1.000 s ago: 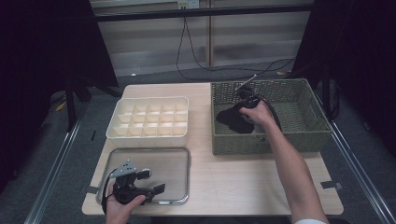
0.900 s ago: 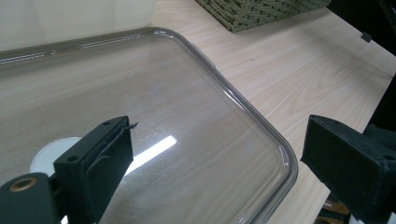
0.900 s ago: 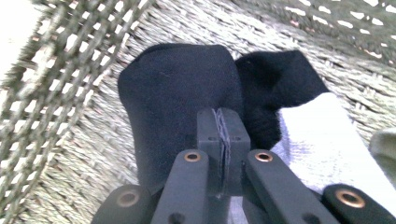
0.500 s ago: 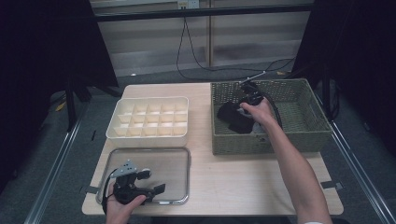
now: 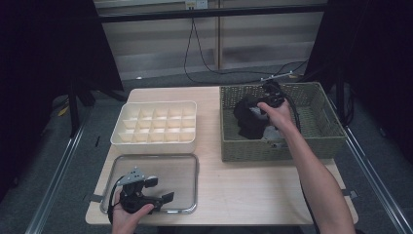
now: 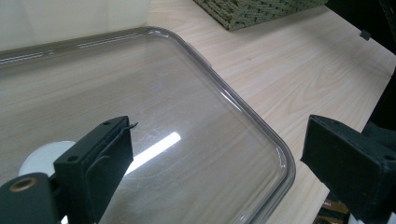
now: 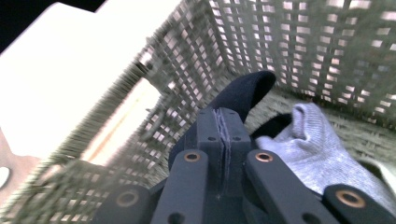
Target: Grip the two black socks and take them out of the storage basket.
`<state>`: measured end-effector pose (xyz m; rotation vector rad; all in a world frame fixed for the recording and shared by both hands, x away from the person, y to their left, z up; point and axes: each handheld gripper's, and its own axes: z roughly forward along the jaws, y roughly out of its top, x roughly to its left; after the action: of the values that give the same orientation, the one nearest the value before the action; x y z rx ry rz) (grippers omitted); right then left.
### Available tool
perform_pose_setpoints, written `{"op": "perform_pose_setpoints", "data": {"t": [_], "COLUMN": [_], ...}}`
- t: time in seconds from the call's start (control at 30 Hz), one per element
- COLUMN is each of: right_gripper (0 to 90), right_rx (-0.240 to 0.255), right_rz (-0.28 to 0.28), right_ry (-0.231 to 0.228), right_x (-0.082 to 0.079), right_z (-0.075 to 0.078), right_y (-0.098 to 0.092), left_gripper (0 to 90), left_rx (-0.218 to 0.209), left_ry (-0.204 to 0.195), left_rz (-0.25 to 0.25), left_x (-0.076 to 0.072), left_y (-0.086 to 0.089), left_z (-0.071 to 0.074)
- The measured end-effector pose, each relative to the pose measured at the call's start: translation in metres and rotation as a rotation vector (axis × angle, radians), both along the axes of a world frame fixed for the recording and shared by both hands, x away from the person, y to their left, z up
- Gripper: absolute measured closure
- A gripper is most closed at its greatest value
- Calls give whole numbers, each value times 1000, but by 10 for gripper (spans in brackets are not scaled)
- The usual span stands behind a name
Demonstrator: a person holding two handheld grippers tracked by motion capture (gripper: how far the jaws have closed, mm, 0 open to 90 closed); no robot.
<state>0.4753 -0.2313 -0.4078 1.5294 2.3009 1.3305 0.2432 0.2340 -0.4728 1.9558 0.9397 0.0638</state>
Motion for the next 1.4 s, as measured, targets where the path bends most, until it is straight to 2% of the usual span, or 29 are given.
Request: {"op": "perform_pose_setpoints", "data": {"t": [0.33,0.67,0.83,1.0,1.13,1.4], "right_gripper": [889,890,890,890,890,890], "right_rx": [74,98,136,153,175,203], "right_rz": [-19,-7,-6,-1,6,12], "right_ry": [-68,-111,-142,-153,-180,-210], "right_x": [-12,-23,-30,-34,-38,-43], "right_z": [22,37,48,56,67,76], "right_y": [-12,-17,-20,-22,-22,-23], "left_gripper": [84,84,84,84,87,87], "left_rx": [-1,0,-4,-4,-3,-8], "left_ry": [1,0,-2,0,-3,-9], "left_rz": [8,-6,1,5,4,11], "left_x": [0,0,0,0,0,-1], "left_y": [1,-3,-3,-3,-2,-2], "left_z": [-1,0,0,0,0,0]}}
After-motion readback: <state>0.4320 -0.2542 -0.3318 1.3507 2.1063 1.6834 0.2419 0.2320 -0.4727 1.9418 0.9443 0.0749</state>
